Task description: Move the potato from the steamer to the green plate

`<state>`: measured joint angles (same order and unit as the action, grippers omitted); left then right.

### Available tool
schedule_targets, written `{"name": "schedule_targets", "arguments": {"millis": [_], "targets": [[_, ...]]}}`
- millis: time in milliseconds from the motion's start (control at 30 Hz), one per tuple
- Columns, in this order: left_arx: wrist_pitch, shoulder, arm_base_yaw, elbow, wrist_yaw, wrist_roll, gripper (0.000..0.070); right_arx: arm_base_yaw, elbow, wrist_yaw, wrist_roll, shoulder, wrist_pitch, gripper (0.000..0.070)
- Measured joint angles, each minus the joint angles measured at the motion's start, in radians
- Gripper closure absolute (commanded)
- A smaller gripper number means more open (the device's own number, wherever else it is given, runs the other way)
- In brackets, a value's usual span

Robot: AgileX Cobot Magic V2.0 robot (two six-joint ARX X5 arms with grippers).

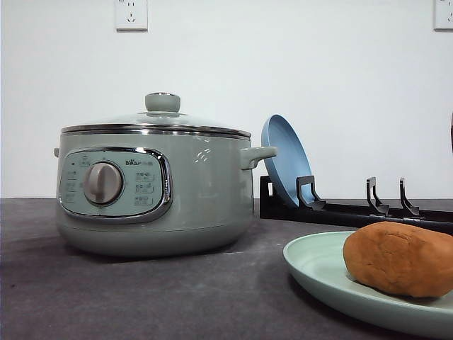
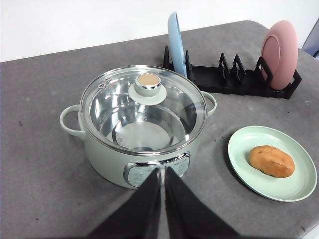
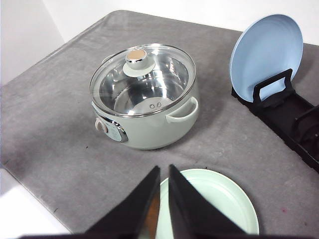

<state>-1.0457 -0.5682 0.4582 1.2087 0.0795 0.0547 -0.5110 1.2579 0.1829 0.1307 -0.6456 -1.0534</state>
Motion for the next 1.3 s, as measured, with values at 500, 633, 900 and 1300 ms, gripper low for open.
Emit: {"name": "schedule_targets", "arguments": {"millis": [500, 633, 900, 1300], "targets": [[0.623, 0.231, -0.358, -0.608, 0.001, 0.000, 0.0695, 0.000, 0.000, 0.000, 0.000, 0.000, 0.000, 0.0683], [0.776, 0.314, -0.410, -0.824, 0.001, 0.000, 0.0695, 0.000, 0.000, 0.000, 0.000, 0.000, 0.000, 0.0683], [0.890, 0.431, -0.426, -1.081, -0.014, 0.010, 0.0695, 0.000, 0.000, 0.000, 0.000, 0.000, 0.000, 0.0683], [0.891, 0.533, -0.458, -1.176, -0.056, 0.014, 0.0694, 0.000, 0.000, 0.000, 0.000, 0.000, 0.000, 0.0683]]}}
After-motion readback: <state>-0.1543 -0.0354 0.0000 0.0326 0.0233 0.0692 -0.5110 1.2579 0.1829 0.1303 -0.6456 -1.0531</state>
